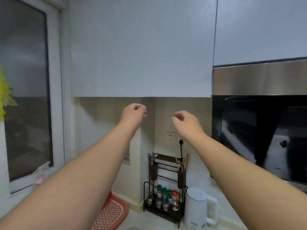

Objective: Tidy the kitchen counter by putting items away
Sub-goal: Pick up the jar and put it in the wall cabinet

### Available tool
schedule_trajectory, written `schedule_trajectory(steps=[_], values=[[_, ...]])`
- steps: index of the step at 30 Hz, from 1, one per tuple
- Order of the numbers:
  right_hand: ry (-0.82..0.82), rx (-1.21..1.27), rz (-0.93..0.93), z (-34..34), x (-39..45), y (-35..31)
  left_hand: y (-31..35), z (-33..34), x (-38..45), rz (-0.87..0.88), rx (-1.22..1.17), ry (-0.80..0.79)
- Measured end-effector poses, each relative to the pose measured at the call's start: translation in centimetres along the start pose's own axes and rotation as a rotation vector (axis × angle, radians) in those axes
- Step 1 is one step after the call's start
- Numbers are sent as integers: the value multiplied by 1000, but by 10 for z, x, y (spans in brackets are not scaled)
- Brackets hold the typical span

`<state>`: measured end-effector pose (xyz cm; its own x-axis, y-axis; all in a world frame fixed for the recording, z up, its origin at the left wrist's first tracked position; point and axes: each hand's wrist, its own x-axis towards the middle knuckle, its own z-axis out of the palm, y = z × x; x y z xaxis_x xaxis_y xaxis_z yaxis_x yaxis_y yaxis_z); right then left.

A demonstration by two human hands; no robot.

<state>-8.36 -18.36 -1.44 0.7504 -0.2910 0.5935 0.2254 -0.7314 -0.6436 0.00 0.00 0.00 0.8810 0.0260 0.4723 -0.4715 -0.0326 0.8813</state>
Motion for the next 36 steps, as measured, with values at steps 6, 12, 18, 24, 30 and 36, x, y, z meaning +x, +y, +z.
schedule_trajectory(steps=[6, 12, 18, 24, 30, 36], values=[[-67, 460, 159, 27, 82, 3, -3, 61, 55, -225, -228, 3], [17, 745, 146, 47, 126, 9, -1, 78, 92, -252, -423, 32], [66, 857, 187, 52, 126, 8, 5, 69, 96, -293, -524, 51], [30, 957, 272, 51, 109, -6, 25, 44, 82, -344, -781, -23], [11, 1109, 254, 60, 64, -47, 19, 6, 28, -131, -831, -20], [-50, 1338, 179, 44, -7, -87, 38, -29, -62, 163, -750, -332]])
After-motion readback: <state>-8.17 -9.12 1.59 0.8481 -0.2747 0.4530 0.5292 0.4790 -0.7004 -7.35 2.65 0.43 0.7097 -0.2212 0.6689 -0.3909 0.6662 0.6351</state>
